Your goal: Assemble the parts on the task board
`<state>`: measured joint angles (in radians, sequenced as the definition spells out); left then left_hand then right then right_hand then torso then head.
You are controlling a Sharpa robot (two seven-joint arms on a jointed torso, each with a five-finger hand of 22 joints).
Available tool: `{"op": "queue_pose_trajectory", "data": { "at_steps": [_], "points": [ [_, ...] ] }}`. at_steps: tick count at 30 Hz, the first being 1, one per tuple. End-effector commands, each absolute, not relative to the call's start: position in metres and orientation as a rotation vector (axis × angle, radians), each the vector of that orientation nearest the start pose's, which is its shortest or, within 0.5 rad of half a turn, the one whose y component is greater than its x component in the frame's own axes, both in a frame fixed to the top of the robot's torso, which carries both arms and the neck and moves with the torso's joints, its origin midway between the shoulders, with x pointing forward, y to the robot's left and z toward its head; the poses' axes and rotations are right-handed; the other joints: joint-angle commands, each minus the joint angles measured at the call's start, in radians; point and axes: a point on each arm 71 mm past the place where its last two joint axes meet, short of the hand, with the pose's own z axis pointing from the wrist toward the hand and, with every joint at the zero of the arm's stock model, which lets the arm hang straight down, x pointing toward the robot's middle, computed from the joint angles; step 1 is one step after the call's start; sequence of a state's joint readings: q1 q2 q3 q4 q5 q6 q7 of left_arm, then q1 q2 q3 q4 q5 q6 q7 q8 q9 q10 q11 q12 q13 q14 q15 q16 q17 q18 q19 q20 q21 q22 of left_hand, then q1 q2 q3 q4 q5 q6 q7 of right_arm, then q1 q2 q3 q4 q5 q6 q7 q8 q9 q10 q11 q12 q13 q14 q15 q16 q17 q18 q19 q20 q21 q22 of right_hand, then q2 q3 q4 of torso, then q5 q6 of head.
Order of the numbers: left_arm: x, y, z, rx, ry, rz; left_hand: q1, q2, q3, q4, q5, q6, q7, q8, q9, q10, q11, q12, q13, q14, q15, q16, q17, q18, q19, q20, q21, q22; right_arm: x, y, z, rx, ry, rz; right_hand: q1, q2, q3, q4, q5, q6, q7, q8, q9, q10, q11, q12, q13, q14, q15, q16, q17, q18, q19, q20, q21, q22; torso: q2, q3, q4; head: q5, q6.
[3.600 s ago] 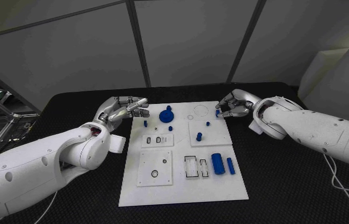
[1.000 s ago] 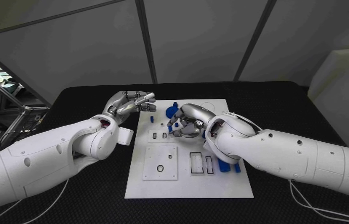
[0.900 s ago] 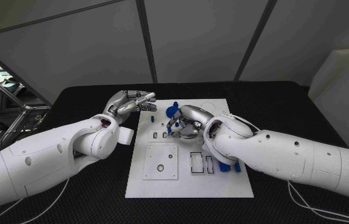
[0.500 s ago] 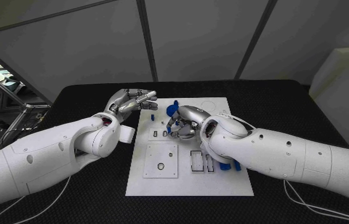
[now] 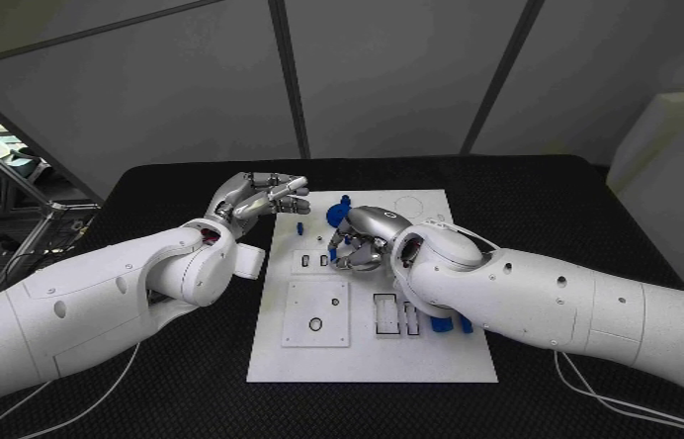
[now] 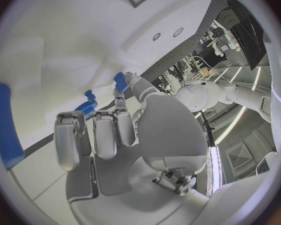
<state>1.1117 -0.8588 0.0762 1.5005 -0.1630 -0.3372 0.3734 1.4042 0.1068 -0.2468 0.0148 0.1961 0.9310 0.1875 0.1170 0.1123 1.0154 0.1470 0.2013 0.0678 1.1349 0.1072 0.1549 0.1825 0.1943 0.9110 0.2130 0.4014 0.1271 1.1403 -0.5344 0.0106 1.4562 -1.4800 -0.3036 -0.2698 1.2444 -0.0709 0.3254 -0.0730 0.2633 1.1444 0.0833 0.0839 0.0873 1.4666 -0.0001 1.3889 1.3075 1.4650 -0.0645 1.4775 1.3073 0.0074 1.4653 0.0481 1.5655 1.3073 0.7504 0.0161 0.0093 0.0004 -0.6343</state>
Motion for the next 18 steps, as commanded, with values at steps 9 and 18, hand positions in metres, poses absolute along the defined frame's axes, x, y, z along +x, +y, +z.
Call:
{"op": "queue_pose_trajectory", "data": {
  "at_steps": [9,18],
  "points": [
    [0.4935,0.2247,-0.1769,-1.016,1.382,-1.497,-0.002,0.011,0.000,-0.004,-0.006,0.003,0.007,-0.003,-0.001,0.001,0.003,-0.002,0.000,-0.003,0.000,-0.003,0.001,-0.012,-0.001,0.003,-0.001,-0.001,0.4781,-0.0642,-0.1983,-0.189,1.740,0.735,-0.014,-0.005,-0.004,0.000,0.003,0.015,-0.009,-0.002,0.005,0.016,-0.005,-0.002,0.089,0.064,-0.008,-0.004,0.067,-0.007,0.106,-0.006,0.005,0.264,0.000,-0.0007,0.0007,0.001,-0.002],
    [0.4935,0.2252,-0.1769,-1.016,1.382,-1.496,-0.002,0.011,0.000,-0.004,-0.006,0.003,0.007,-0.003,-0.001,0.001,0.003,-0.002,0.000,-0.003,0.000,-0.003,0.001,-0.012,-0.001,0.003,-0.001,-0.001,0.4783,-0.0649,-0.1987,-0.191,1.743,0.723,-0.042,-0.029,-0.018,0.004,0.003,-0.016,0.003,-0.023,-0.002,0.005,0.003,-0.020,0.074,0.064,-0.003,-0.005,0.068,-0.007,0.105,-0.004,0.005,0.263,0.000,-0.0006,0.0004,0.002,-0.003]
  ]
}}
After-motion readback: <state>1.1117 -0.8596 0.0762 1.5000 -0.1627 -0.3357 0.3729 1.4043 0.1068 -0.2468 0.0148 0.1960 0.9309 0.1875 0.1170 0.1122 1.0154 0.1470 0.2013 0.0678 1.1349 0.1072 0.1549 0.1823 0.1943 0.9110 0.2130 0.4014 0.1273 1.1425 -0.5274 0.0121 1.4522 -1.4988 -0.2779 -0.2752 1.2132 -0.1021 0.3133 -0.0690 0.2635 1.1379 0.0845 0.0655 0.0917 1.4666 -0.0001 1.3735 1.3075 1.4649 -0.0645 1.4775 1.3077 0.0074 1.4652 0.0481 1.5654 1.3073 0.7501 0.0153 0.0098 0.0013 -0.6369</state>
